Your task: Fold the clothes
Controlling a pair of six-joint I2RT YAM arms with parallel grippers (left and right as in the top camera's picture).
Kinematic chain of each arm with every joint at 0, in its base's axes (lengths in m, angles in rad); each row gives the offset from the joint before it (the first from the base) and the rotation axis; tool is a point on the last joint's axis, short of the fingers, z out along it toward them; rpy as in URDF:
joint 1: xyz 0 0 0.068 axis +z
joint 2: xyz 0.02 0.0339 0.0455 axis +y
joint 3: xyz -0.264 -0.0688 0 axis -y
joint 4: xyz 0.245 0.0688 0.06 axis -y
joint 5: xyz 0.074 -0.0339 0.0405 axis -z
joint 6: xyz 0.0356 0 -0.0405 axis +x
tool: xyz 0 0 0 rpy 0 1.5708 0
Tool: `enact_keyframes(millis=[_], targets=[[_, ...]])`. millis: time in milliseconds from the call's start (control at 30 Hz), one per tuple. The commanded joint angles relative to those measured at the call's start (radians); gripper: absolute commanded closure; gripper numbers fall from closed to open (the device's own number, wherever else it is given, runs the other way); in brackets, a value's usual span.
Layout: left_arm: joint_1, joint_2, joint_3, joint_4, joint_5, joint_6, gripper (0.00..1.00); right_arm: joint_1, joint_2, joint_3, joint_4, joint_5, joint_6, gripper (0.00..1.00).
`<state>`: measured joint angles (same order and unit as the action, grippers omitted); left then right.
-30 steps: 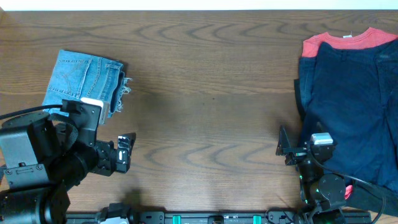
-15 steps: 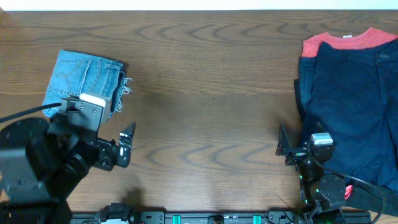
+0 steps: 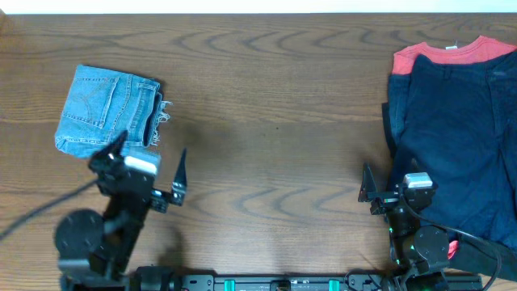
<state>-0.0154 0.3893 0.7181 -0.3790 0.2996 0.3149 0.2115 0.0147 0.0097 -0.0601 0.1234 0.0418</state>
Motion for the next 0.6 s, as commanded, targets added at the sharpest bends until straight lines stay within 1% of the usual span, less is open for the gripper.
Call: enact_keyframes(millis=[0, 133, 267, 567], targets=[[-0.004, -0.122, -0.119, 0.051, -0.005, 0.006, 0.02, -0.008, -0.008, -0.004, 0.000, -0.004, 0.013, 0.01], [-0.004, -0.262, -0.272, 0.132, -0.005, 0.006, 0.02, -0.008, -0.008, -0.004, 0.000, -0.004, 0.013, 0.01], [-0.004, -0.351, -0.407, 0.210, -0.005, 0.006, 0.02, -0.008, -0.008, -0.004, 0.000, -0.004, 0.013, 0.01], [-0.004, -0.387, -0.619, 0.379, -0.006, 0.005, 0.02, -0.008, -0.008, -0.004, 0.000, -0.004, 0.013, 0.01]])
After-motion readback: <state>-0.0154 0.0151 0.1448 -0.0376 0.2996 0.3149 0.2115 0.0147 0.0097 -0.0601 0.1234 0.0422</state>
